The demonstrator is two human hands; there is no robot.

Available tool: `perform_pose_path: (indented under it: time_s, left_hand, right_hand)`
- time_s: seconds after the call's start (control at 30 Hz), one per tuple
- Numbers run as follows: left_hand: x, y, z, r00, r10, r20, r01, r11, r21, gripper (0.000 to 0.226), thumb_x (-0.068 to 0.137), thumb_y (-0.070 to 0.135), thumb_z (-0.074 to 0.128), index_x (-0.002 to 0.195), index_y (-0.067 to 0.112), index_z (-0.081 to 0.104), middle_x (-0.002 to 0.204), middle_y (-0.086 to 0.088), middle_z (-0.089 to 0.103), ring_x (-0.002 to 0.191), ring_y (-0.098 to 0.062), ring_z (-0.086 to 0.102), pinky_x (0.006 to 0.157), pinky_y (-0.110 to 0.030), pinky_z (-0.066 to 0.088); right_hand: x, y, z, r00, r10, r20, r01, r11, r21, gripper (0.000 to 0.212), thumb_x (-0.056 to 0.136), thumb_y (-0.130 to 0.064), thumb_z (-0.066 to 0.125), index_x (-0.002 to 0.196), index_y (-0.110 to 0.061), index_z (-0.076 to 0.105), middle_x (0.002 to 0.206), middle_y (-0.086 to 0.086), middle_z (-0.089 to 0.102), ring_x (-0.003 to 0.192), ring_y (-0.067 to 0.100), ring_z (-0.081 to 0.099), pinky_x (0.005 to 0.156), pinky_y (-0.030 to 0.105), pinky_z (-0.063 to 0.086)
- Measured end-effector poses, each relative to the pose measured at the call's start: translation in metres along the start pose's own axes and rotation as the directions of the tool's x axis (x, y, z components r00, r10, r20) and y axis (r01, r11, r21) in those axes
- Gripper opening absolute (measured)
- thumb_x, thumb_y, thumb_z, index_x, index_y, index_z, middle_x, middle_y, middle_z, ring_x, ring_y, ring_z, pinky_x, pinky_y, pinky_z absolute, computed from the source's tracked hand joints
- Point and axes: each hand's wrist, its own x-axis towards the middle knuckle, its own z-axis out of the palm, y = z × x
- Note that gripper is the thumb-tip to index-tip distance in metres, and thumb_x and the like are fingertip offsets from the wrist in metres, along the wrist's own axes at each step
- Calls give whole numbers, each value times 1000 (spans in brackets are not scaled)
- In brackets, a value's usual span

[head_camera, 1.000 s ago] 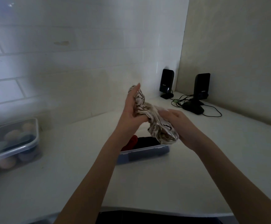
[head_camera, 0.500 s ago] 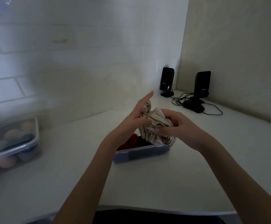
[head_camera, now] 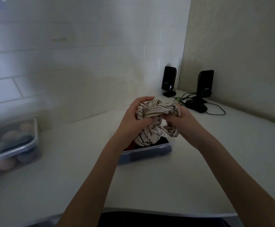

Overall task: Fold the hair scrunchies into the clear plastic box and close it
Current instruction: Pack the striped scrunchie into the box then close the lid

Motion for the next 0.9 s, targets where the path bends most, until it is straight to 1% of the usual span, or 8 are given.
perform_pose_path:
  time_s: [0.1,0.23,0.33,0.4,0.47,0.57,0.73,0.9]
  left_hand:
    - [-1,3,2,996,-34,79,42,993,-106,48,76,0,67,119,20,57,107,3,68,99,-14,66,82,-29,54]
    - [1,3,1,990,-103,100,119,977,-176,43,80,1,64,118,21,59,105,-1,69,94,-17,67,80,-32,54]
    - [0,-2,-3,972,-164,171,191,969,-156,41,75,15,68,114,25,61,107,-6,70,93,-23,68,81,-36,54]
    - [0,-1,-12,950,-176,258,224,959,-174,46,73,24,67,119,25,59,110,-9,69,95,-27,68,79,-35,56]
    - [2,-1,-22,941,-117,318,225,918,-326,57,72,33,71,125,20,54,103,-11,67,88,-24,68,74,-31,56]
    - [1,-5,-29,958,-52,282,211,795,-568,77,62,36,83,129,18,49,87,-6,63,69,-13,61,62,-24,53]
    - [2,-17,-30,978,-46,202,191,572,-798,88,58,19,87,135,24,43,69,-2,59,59,-11,60,73,-33,56]
    - [-2,-5,-30,981,-138,134,190,798,-573,73,69,-5,72,131,28,50,72,-9,65,61,-16,64,60,-27,55]
  right_hand:
    - [-2,0,9,983,97,154,-105,994,42,25,91,-26,55,115,-22,63,110,2,71,103,17,68,92,34,52]
    - [-3,-5,17,996,64,56,-77,955,288,25,94,-19,48,105,-13,70,101,8,74,97,21,70,83,32,56]
    - [-1,-6,19,972,149,183,-230,772,593,42,97,-19,33,94,-4,73,98,14,72,91,24,70,80,33,57]
    - [0,-6,22,945,206,255,-328,575,750,32,92,-17,37,94,1,64,93,19,67,86,28,66,76,36,57]
    - [2,-5,24,935,226,272,-348,458,818,17,81,-12,42,73,-4,55,60,9,56,57,20,56,60,27,49]
    - [2,-13,23,948,218,230,-316,595,739,7,76,-4,43,73,-8,48,42,-2,34,41,11,34,48,20,31]
    - [0,-15,20,936,232,264,-345,742,575,12,88,-4,45,94,-8,54,47,-5,43,43,6,44,44,18,40]
    - [1,-14,14,945,283,164,-325,763,558,14,88,0,48,84,-10,56,53,0,52,48,9,53,59,28,46]
